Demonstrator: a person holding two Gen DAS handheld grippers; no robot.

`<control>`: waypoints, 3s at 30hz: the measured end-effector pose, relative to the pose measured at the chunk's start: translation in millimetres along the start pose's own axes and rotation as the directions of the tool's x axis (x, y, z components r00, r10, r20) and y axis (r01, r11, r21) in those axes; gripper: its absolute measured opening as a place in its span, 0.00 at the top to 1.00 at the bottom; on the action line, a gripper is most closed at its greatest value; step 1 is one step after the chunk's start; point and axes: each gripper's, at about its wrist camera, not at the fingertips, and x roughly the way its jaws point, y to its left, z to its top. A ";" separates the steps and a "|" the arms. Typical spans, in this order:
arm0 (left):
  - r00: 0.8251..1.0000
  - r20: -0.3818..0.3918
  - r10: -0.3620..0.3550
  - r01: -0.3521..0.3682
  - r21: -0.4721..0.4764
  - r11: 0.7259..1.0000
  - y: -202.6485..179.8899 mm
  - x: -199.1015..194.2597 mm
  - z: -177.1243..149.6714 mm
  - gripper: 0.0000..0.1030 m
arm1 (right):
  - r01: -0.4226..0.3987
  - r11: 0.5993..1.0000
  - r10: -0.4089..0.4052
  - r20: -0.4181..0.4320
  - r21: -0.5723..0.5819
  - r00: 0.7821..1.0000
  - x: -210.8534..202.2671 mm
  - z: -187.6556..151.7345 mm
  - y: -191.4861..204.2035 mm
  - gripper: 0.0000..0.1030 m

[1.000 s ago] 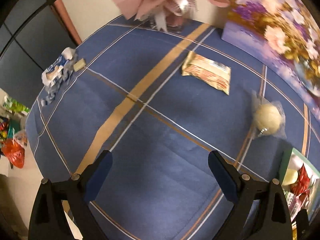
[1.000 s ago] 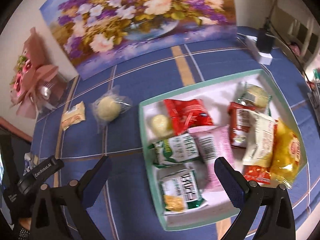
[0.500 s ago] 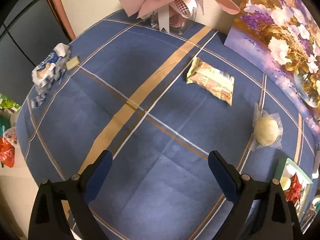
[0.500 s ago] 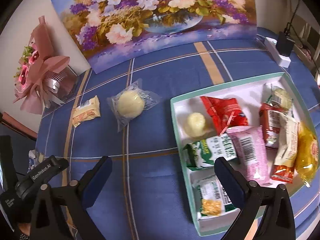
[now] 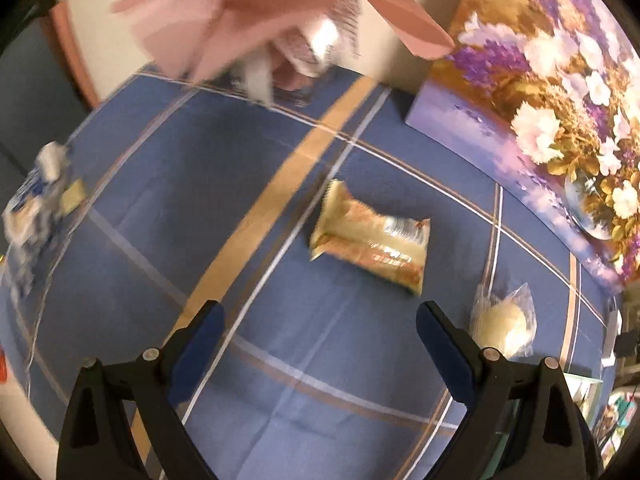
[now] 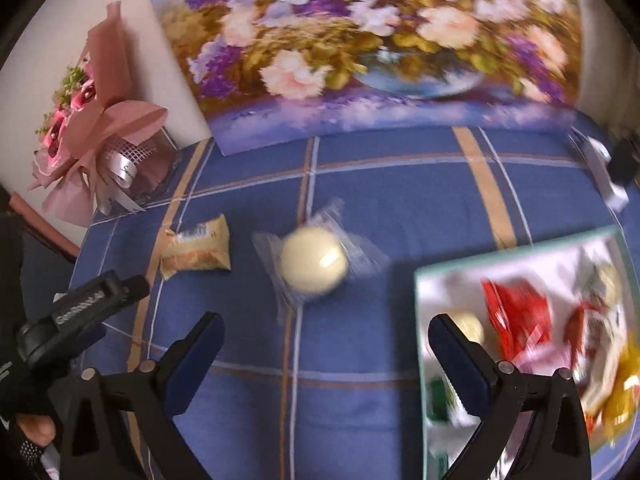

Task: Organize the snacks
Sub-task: 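Withdraw both tools from the tray toward the remaining snacks, then grasp the beige barcode wafer packet with the left tool while the right tool grasps the wrapped round bun, then carry both snacks over the white tray and lower them in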

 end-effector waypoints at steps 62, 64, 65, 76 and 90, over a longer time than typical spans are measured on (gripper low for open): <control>0.984 -0.033 -0.173 0.176 0.203 0.963 -131.7 -100.9 -124.2 0.30 | 0.144 0.983 -0.142 -0.029 0.113 0.989 -85.6 -58.0 -96.5 0.25; 0.983 -0.039 -0.180 0.184 0.218 0.959 -143.8 -101.1 -131.9 0.30 | 0.140 0.980 -0.137 -0.030 0.139 0.990 -89.9 -60.4 -109.6 0.25; 0.982 -0.044 -0.183 0.188 0.225 0.956 -150.0 -100.5 -135.7 0.30 | 0.145 0.979 -0.142 -0.031 0.146 0.989 -90.5 -61.0 -113.7 0.25; 0.979 -0.090 -0.184 0.204 0.339 0.918 -205.1 -80.3 -169.2 0.29 | 0.218 0.912 -0.205 -0.075 0.347 0.976 -89.5 -61.5 -209.6 0.23; 0.974 -0.139 -0.178 0.219 0.397 0.891 -234.3 -55.4 -189.4 0.29 | 0.196 0.900 -0.200 -0.030 0.388 0.979 -96.7 -51.9 -234.5 0.23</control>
